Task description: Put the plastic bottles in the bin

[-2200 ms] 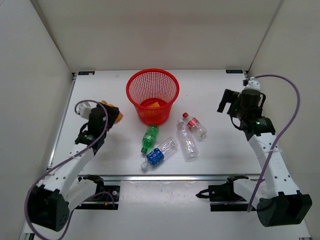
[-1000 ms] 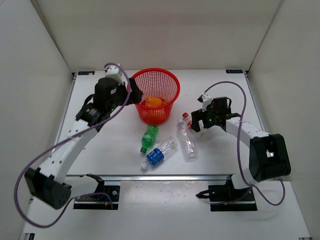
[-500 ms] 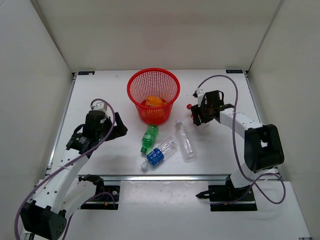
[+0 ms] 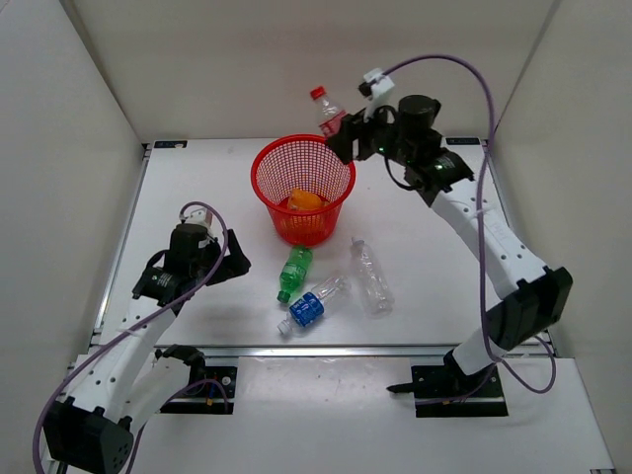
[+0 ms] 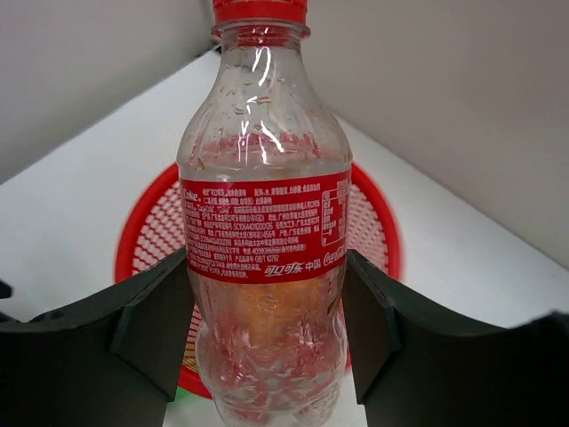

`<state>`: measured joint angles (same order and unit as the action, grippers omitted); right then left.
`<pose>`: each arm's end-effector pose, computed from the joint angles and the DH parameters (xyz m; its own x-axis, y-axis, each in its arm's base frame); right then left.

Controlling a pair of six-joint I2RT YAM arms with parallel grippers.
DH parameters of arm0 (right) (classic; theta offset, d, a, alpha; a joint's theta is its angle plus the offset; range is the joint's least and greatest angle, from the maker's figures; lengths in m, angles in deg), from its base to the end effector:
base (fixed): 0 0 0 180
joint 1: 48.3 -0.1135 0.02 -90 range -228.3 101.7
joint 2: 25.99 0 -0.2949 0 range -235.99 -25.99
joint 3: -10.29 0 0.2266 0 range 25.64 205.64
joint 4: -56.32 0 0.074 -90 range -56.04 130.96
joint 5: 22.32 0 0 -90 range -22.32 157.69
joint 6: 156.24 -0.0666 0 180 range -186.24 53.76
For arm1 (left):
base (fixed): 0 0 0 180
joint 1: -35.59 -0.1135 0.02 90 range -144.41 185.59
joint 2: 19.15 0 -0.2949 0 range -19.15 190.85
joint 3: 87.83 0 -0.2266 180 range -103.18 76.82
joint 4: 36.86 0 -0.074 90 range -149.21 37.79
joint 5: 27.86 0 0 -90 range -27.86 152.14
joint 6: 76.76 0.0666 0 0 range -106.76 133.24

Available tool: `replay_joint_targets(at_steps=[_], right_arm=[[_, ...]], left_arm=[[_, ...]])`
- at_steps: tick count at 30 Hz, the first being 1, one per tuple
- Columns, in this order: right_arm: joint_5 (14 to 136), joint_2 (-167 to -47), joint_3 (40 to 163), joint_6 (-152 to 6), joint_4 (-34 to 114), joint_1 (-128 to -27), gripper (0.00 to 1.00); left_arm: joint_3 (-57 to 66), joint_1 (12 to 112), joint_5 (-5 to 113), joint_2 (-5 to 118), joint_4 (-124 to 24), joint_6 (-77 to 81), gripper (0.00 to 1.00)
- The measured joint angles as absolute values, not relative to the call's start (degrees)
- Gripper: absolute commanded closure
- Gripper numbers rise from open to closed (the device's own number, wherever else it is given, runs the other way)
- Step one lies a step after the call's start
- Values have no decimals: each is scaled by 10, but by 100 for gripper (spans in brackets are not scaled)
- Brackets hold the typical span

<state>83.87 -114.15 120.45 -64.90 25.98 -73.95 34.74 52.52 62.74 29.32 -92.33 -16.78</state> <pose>0.3139 0.1713 0.4731 -0.1152 -0.0802 -0.9901 -0.6673 0.7446 0.0173 0.1390 -0.0416 0.2676 -0.7432 -0.2967 -0.5997 -0.1011 0.9358 -0.3377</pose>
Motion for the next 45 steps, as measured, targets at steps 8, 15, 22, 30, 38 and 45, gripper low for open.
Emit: replay_joint_targets(at_steps=[8, 15, 22, 30, 38, 45], right_arm=[[884, -1292, 1251, -678, 230, -790, 10], [883, -1309, 1315, -685, 178, -788, 1], [841, -1119, 1159, -738, 182, -712, 0], [842, -876, 886, -795, 159, -500, 1], [866, -765, 798, -802, 102, -320, 0], [872, -736, 765, -807, 91, -306, 1]], left_arm=[[376, 532, 609, 272, -910, -182, 1], [361, 555, 598, 326, -885, -162, 1], [331, 617, 595, 442, -830, -138, 1], [302, 663, 604, 570, -748, -126, 2], [286, 697, 608, 666, -699, -118, 1], [299, 726, 612, 675, -669, -112, 17]])
